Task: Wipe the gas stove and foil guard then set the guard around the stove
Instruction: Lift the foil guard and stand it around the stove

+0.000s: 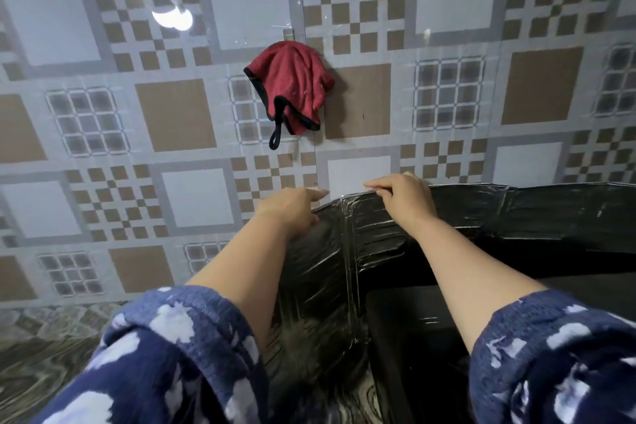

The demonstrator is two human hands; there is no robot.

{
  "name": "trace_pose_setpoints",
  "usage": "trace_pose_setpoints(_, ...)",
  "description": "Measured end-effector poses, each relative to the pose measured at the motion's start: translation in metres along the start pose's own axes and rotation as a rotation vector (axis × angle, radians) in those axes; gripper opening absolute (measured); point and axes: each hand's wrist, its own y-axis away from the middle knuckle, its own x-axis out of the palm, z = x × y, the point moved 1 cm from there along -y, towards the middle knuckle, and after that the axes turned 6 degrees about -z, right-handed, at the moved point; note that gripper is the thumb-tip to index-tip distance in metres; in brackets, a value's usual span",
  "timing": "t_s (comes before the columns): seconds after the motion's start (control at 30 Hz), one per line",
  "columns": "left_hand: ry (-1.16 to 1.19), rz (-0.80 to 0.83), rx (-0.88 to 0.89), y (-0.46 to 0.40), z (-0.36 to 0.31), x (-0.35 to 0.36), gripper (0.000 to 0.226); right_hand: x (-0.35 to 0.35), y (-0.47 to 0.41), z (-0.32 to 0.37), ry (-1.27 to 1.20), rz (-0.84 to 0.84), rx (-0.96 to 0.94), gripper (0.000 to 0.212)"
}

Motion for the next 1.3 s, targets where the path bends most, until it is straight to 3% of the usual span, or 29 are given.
trace_pose_setpoints(0.2, 0.146, 0.094, 0.053, 0.016, 0.021, -0.006, 0.052, 0.000, 0.003, -0.005, 0.035, -0.077, -0.075, 0.025)
trace_pose_setpoints(0.4, 0.095, 0.100, 0.035, 0.037, 0.042, -0.020, 0.056, 0.000, 0.002, -0.005, 0.078, -0.035, -0.071, 0.030)
trace_pose_setpoints(0.6, 0.250, 0.128, -0.004, 0.040, 0.012, -0.032, 0.060, -0.006, -0.010, 0.004, 0.029, -0.022, 0.006, 0.032)
trace_pose_setpoints(0.77, 0.301, 0.171, -0.059, 0.043, -0.014, -0.022, 0.058, -0.002, 0.003, 0.004, 0.080, 0.089, 0.033, 0.034)
trace_pose_setpoints(0.93, 0.313, 0.148, -0.112, 0.053, -0.027, -0.020, 0.048, -0.021, 0.016, 0.010, 0.239, 0.231, -0.084, 0.044)
trace_pose_setpoints(1.13, 0.335, 0.188, -0.217, 0.077, -0.057, -0.018, 0.051, -0.069, 0.055, 0.030, 0.099, 0.409, -0.001, 0.037)
trace_pose_setpoints(1.3, 0.292, 0.092, -0.264, 0.094, -0.083, -0.023, 0.046, -0.111, 0.093, 0.037, 0.092, 0.498, 0.056, 0.034)
